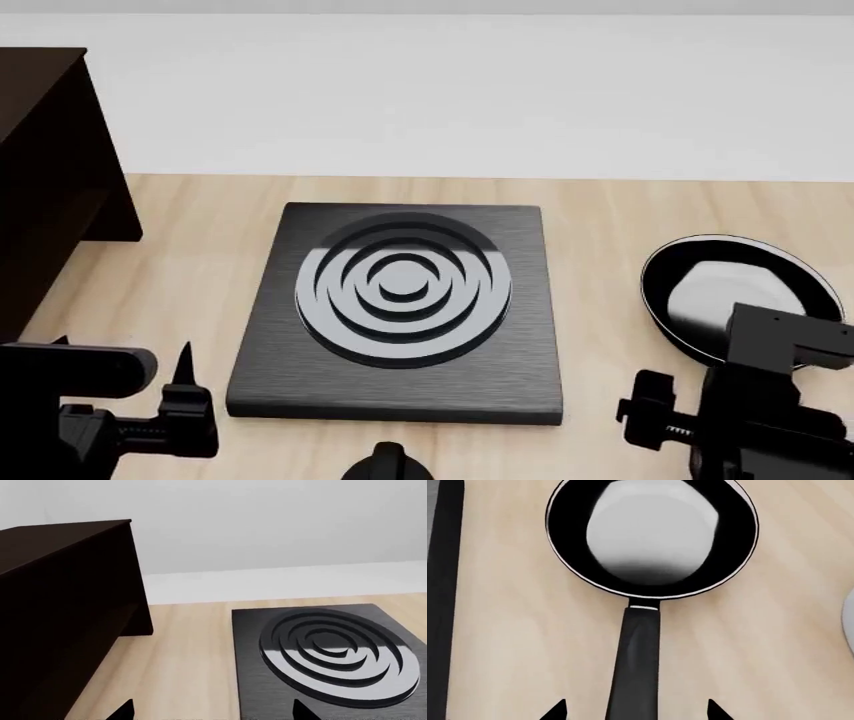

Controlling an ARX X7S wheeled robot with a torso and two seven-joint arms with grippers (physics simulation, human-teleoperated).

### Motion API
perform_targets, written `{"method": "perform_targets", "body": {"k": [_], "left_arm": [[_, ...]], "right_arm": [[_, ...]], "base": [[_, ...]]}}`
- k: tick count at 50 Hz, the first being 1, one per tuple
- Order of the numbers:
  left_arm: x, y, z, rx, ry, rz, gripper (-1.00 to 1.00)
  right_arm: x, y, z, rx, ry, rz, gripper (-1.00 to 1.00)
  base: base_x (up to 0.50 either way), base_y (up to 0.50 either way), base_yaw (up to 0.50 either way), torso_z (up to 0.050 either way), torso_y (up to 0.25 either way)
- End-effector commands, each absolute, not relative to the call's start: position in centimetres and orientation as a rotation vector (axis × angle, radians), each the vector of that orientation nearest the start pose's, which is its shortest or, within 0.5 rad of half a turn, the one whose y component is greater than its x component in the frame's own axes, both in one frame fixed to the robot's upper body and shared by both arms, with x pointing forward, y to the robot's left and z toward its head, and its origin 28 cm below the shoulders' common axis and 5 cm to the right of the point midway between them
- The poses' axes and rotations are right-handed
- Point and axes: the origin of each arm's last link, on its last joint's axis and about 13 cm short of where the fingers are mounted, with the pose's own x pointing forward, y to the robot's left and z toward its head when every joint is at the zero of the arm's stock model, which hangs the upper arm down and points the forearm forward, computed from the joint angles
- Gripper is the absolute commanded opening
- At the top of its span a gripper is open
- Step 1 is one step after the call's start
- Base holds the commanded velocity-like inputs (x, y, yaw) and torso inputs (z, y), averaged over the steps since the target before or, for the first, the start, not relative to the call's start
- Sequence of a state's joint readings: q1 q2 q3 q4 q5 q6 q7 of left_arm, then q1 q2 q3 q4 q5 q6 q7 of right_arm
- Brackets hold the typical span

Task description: Put the frying pan on the cabinet shelf.

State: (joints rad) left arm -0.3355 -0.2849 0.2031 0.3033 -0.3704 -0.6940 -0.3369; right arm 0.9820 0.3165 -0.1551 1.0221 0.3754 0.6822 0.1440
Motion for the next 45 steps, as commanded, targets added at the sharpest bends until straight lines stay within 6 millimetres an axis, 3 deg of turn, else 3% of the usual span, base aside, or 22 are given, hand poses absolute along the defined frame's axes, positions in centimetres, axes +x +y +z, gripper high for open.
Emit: {"method": "perform_targets", "body": {"k": [1, 10, 16, 17, 28, 45], "left_arm": [[25.7, 21.6, 10.5, 0.063, 0.130, 0.031, 1.00], [25.7, 21.6, 10.4, 0.062, 0.131, 0.032, 1.00], [25.8, 21.5, 10.3, 0.064, 0.134, 0.029, 1.00], [25.8, 21.5, 10.3, 0.064, 0.134, 0.028, 1.00], [25.9, 21.6, 9.9, 0.063, 0.135, 0.027, 1.00], [25.9, 21.3, 9.7, 0.067, 0.149, 0.024, 1.00]], "right_arm": [[35.8, -20.3, 6.7, 0.095, 0.782, -0.298, 1.00], [35.2, -20.0, 5.5, 0.111, 0.807, -0.296, 1.00], [35.2, -20.0, 5.7, 0.059, 0.810, -0.262, 1.00], [35.2, -20.0, 5.7, 0.062, 0.804, -0.269, -1.00], [33.6, -20.1, 7.6, -0.028, 0.723, -0.291, -1.00], [31.5, -19.5, 12.3, -0.086, 0.584, -0.246, -1.00]], "base": [[0.00, 0.00, 0.00, 0.000, 0.000], [0.00, 0.00, 0.00, 0.000, 0.000], [0.00, 0.00, 0.00, 0.000, 0.000], [0.00, 0.00, 0.00, 0.000, 0.000], [0.00, 0.00, 0.00, 0.000, 0.000], [0.00, 0.00, 0.00, 0.000, 0.001]]}}
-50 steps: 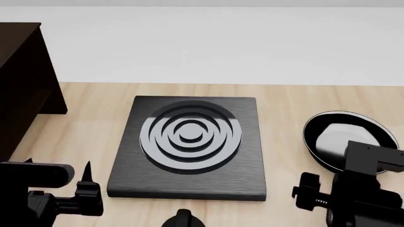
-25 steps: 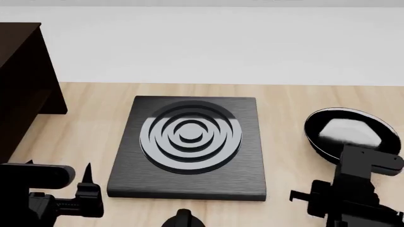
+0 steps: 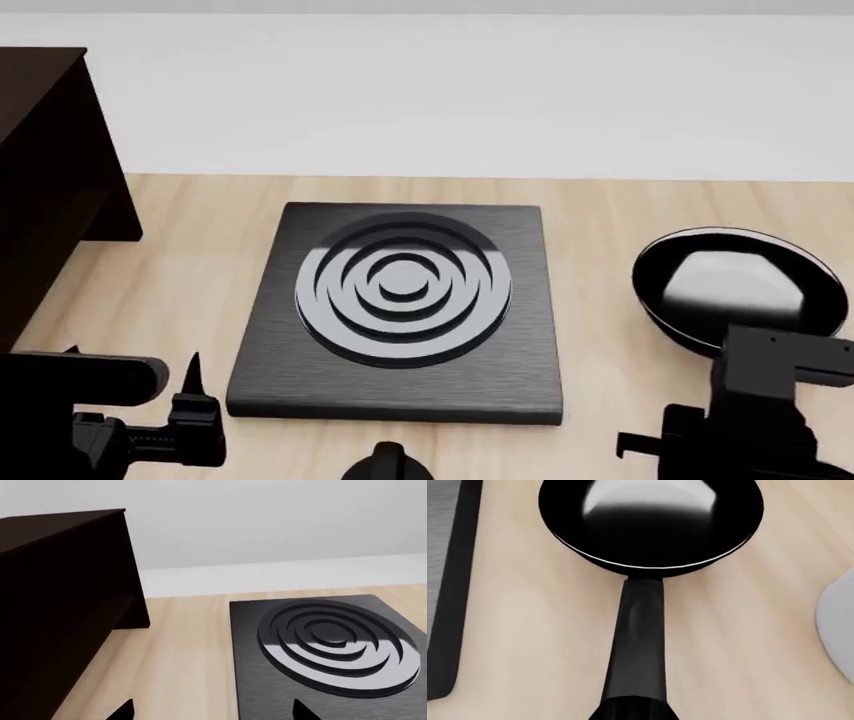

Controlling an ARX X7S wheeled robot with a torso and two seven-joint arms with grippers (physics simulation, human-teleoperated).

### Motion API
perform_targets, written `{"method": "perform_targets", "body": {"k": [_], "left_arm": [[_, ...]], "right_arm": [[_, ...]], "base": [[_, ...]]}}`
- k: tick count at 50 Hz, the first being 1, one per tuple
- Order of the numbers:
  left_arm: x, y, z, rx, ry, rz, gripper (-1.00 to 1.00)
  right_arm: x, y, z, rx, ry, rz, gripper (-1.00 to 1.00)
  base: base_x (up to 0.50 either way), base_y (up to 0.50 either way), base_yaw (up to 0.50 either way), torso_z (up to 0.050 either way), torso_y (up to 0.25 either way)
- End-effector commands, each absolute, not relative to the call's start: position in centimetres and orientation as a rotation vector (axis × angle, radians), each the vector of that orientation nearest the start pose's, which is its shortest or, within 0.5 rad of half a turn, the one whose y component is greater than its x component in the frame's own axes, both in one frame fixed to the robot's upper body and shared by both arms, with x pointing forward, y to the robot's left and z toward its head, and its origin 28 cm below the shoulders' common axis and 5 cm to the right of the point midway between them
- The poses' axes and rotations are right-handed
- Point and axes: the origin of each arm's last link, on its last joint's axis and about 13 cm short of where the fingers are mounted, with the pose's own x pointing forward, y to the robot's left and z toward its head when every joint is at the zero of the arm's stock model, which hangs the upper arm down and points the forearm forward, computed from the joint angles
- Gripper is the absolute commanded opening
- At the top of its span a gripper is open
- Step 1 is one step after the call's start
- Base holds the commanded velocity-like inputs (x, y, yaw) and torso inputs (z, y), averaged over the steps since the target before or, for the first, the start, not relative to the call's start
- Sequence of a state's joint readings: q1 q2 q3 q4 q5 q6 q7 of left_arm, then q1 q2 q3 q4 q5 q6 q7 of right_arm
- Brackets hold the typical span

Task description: Put the frying pan on the cabinet shelf.

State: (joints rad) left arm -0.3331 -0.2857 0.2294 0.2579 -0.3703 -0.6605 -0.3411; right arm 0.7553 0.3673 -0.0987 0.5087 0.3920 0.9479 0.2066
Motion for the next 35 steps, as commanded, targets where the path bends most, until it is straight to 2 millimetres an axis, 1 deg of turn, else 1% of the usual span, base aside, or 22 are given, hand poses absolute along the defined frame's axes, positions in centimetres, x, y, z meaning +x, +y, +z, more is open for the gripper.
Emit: {"method": "perform_targets", "body": {"k": [1, 8, 11, 17, 25, 30, 33, 35], "left_arm": [[25.9, 21.3, 9.7, 0.067, 0.150, 0.024, 1.00], [25.8, 21.3, 10.0, 0.067, 0.149, 0.021, 1.00], [25.8, 21.3, 10.0, 0.063, 0.150, 0.021, 1.00], [25.8, 21.4, 10.3, 0.059, 0.148, 0.018, 1.00], [25.8, 21.7, 10.8, 0.001, 0.146, 0.018, 1.00], [25.8, 21.7, 10.9, -0.081, 0.165, -0.003, 1.00], [25.8, 21.7, 10.8, -0.050, 0.160, -0.026, 1.00], [25.8, 21.8, 10.9, -0.073, 0.160, -0.032, 1.00]], "right_arm": [[31.4, -19.4, 12.5, -0.093, 0.575, -0.240, -1.00], [30.6, -18.6, 14.9, -0.134, 0.514, -0.200, -1.00], [30.4, -18.3, 15.5, -0.138, 0.498, -0.181, -1.00], [30.4, -17.6, 15.9, -0.167, 0.471, -0.113, -1.00], [30.8, -16.6, 16.0, -0.216, 0.405, 0.000, -1.00], [31.0, -16.1, 16.4, -0.232, 0.379, 0.026, -1.00], [31.0, -15.4, 17.0, -0.236, 0.356, 0.072, -1.00], [31.1, -15.1, 17.2, -0.239, 0.344, 0.090, -1.00]], "base": [[0.00, 0.00, 0.00, 0.000, 0.000], [0.00, 0.00, 0.00, 0.000, 0.002], [0.00, 0.00, 0.00, 0.000, 0.003], [0.00, 0.00, 0.00, 0.000, 0.002], [0.00, 0.00, 0.00, 0.000, 0.001], [0.00, 0.00, 0.00, 0.000, 0.002], [0.00, 0.00, 0.00, 0.000, 0.004], [0.00, 0.00, 0.00, 0.000, 0.000]]}}
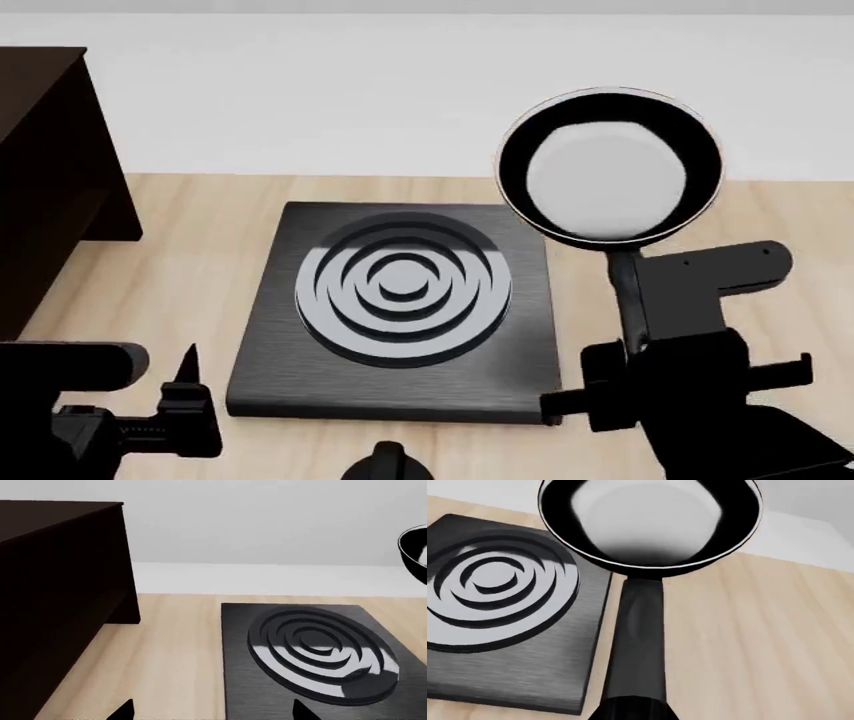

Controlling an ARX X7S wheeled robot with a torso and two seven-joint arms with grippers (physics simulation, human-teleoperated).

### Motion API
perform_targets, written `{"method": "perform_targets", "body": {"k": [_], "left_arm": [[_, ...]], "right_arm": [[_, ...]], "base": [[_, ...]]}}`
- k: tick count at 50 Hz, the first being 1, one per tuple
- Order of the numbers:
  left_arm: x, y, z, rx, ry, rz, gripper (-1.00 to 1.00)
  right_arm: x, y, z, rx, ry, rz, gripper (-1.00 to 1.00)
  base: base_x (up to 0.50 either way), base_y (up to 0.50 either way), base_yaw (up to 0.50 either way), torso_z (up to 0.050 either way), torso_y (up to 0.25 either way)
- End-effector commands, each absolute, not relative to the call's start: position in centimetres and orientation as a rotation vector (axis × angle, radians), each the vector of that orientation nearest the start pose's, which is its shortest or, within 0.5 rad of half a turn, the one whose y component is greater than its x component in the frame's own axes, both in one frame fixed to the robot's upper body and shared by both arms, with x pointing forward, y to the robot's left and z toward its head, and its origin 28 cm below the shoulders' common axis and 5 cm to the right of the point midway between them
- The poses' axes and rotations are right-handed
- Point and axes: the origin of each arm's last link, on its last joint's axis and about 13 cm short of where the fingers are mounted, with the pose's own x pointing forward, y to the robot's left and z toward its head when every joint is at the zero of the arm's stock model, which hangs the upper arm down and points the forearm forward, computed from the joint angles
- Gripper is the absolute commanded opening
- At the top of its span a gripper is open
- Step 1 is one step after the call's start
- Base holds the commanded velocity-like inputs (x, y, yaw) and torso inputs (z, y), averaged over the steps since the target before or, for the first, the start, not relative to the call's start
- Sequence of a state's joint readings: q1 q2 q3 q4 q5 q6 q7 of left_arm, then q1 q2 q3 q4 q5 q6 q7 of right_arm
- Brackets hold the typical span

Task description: Put the frying pan on the cabinet shelf.

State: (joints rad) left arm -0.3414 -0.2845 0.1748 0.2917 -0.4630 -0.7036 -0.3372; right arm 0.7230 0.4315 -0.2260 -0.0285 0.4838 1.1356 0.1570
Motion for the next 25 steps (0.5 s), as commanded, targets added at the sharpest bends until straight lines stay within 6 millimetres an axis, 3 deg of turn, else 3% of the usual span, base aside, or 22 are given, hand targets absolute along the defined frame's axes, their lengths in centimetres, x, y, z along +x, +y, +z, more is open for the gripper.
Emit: {"method": "perform_targets", "body": {"k": [1, 5, 8, 16, 21, 25], "left_arm": [[25.8, 21.8, 11.0, -0.079, 0.160, -0.032, 1.00], [25.7, 21.9, 11.5, -0.097, 0.157, -0.043, 1.00], [25.6, 21.9, 12.5, -0.231, 0.187, -0.050, 1.00], [25.8, 22.0, 15.0, -0.286, 0.144, -0.130, 1.00], [26.8, 21.8, 18.0, -0.280, 0.071, -0.158, 1.00], [27.0, 21.4, 19.0, -0.276, 0.089, -0.244, 1.00]], "right_arm": [[31.0, -14.9, 17.5, -0.245, 0.337, 0.106, -1.00], [31.2, -14.2, 18.2, -0.253, 0.301, 0.164, -1.00], [31.2, -13.5, 18.8, -0.256, 0.268, 0.226, -1.00], [31.0, -12.2, 20.0, -0.243, 0.233, 0.343, -1.00], [31.3, -11.6, 19.9, -0.255, 0.223, 0.396, -1.00], [31.7, -11.3, 18.7, -0.245, 0.205, 0.474, -1.00]], "base": [[0.00, 0.00, 0.00, 0.000, 0.000], [0.00, 0.00, 0.00, 0.000, 0.003], [0.00, 0.00, 0.00, 0.000, 0.003], [0.00, 0.00, 0.00, 0.002, 0.001], [0.00, 0.00, 0.00, 0.000, 0.002], [0.00, 0.00, 0.00, 0.000, 0.003]]}}
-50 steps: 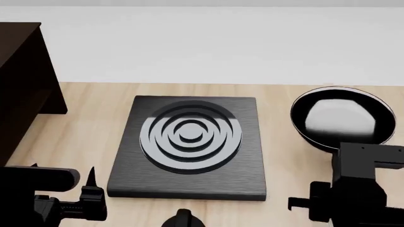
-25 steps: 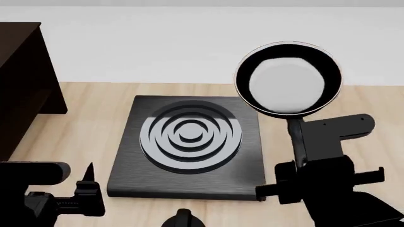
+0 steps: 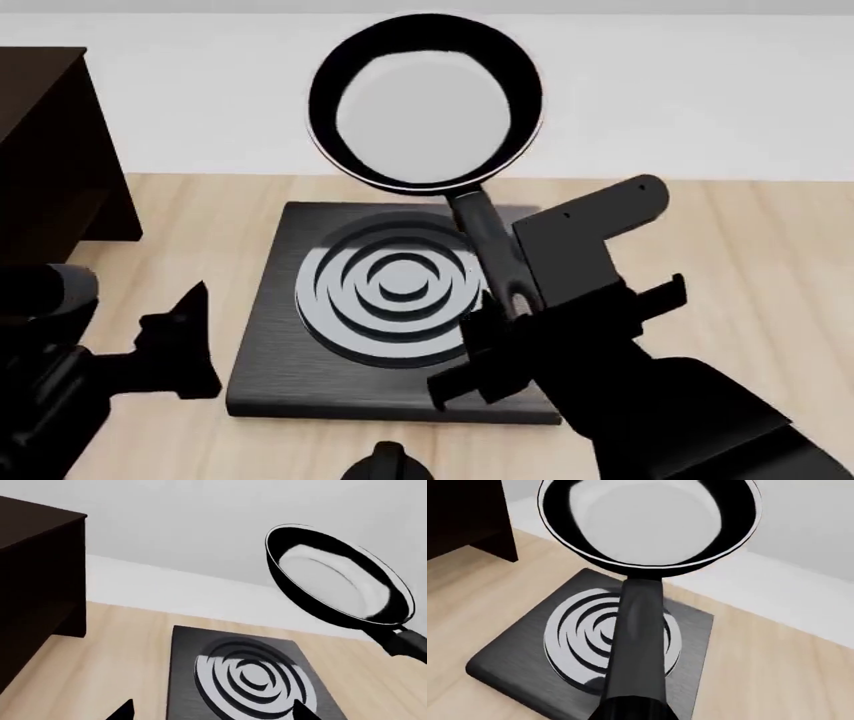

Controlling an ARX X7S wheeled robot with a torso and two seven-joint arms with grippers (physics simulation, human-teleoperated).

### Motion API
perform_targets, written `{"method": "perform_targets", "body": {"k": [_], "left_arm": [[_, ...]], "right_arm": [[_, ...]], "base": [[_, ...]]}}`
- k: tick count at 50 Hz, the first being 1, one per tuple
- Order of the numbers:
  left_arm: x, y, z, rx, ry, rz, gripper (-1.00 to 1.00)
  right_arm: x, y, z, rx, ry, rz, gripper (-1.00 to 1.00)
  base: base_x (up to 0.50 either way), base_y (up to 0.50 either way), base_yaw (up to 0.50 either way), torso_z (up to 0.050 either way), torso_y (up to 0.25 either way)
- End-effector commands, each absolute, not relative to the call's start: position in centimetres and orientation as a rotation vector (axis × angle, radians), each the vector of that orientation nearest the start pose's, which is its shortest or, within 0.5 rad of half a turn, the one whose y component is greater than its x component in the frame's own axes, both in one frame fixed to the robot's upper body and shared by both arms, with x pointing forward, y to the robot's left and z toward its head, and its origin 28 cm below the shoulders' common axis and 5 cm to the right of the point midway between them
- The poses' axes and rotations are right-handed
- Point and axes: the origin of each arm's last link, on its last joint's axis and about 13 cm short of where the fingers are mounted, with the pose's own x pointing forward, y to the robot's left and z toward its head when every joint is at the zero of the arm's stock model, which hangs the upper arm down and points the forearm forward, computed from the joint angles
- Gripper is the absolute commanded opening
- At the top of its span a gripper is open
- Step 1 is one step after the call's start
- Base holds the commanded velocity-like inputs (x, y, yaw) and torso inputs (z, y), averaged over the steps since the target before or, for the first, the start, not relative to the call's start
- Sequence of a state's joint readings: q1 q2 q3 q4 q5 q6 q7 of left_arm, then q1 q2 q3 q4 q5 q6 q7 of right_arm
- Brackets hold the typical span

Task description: Put the frying pan on the cabinet shelf.

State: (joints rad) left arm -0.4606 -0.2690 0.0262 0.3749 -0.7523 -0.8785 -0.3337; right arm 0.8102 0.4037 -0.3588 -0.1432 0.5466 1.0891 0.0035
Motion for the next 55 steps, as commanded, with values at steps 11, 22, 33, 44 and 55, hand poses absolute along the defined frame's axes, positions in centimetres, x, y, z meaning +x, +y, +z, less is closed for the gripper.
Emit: {"method": "perform_targets", "body": {"k": [11, 22, 33, 44, 55], "left_arm": [[26.9, 21.0, 22.3, -0.430, 0.194, -0.398, 1.00], [25.7, 20.3, 22.6, -0.520, 0.312, -0.467, 1.00], [24.4, 19.8, 23.0, -0.511, 0.304, -0.554, 1.00], [25.3, 19.8, 23.0, -0.591, 0.325, -0.554, 1.00], [26.2, 19.3, 23.2, -0.636, 0.359, -0.580, 1.00]], "right_arm": [[31.3, -10.6, 18.8, -0.174, 0.157, 0.528, -1.00], [31.1, -10.1, 19.5, -0.178, 0.132, 0.550, -1.00], [31.2, -9.8, 19.6, -0.167, 0.119, 0.571, -1.00], [30.6, -9.5, 20.0, -0.166, 0.110, 0.599, -1.00], [30.4, -9.3, 19.4, -0.173, 0.109, 0.619, -1.00]], "base": [[0.00, 0.00, 0.00, 0.000, 0.002], [0.00, 0.00, 0.00, 0.000, 0.002], [0.00, 0.00, 0.00, 0.001, 0.002], [0.00, 0.00, 0.00, 0.000, 0.001], [0.00, 0.00, 0.00, 0.001, 0.002]]}}
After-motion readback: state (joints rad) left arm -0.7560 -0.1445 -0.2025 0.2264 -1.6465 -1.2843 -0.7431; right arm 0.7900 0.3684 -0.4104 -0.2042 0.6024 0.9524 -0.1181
